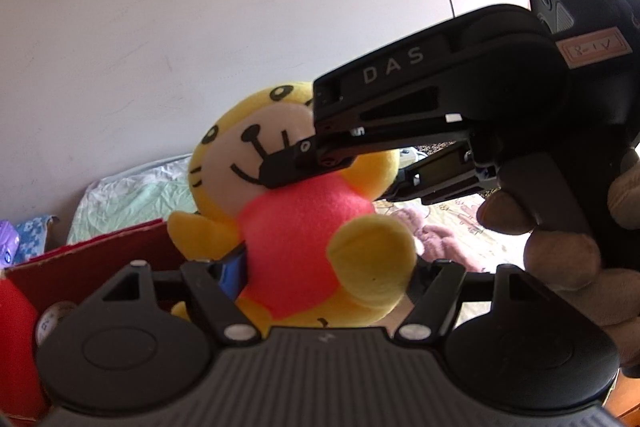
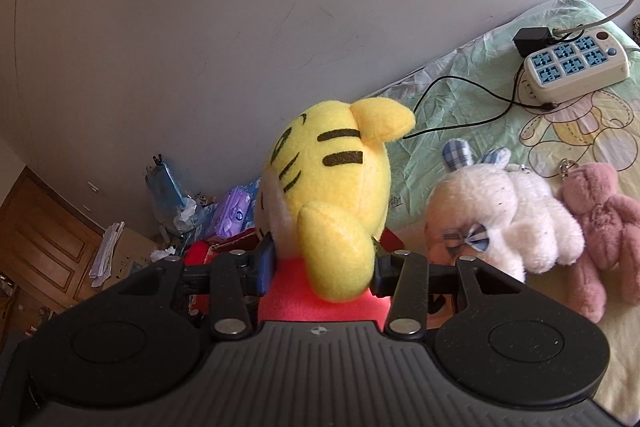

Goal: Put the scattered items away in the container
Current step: 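Lift the tiger plush with the right gripper and carry it over the red box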

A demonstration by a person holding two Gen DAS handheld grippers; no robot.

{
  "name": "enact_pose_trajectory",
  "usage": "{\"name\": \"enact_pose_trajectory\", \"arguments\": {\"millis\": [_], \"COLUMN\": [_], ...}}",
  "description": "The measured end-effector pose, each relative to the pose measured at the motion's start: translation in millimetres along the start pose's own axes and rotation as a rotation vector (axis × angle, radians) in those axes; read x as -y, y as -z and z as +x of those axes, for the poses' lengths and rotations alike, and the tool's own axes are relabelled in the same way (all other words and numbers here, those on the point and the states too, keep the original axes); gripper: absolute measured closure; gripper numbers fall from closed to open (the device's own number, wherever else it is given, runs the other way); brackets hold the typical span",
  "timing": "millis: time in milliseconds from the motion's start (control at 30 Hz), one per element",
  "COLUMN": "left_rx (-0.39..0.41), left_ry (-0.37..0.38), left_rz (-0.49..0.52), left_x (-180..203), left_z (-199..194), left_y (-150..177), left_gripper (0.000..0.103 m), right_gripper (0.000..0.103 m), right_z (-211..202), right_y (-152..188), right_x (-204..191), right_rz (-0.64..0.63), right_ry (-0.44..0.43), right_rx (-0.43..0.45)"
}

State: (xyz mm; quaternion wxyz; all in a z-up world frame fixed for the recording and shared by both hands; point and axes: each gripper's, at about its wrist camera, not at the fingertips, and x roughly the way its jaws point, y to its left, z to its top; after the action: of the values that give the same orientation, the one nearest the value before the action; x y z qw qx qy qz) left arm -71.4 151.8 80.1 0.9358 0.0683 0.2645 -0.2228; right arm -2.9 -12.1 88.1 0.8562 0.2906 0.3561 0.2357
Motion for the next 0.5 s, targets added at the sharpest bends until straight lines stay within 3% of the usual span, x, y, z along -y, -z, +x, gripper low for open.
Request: {"name": "enact_pose_trajectory", "arguments": {"millis": [300, 500], "left_rx": [-0.015, -0.077], "left_ry": [0.046, 0.159], "left_rz": [-0.046, -0.18], "left_x": [-56, -95], "left_z": [-9, 7], "left_y": [17, 31], "left_gripper": [0.03, 0.03], "right_gripper": [0.056, 0.056], "right_z": [43, 76], "right_y": [22, 23], "right_x": [-35, -56], "right_rz": [-0.026, -0.092], "right_ry": [0.046, 0.182], "right_rx": [-0.01, -0.08]}}
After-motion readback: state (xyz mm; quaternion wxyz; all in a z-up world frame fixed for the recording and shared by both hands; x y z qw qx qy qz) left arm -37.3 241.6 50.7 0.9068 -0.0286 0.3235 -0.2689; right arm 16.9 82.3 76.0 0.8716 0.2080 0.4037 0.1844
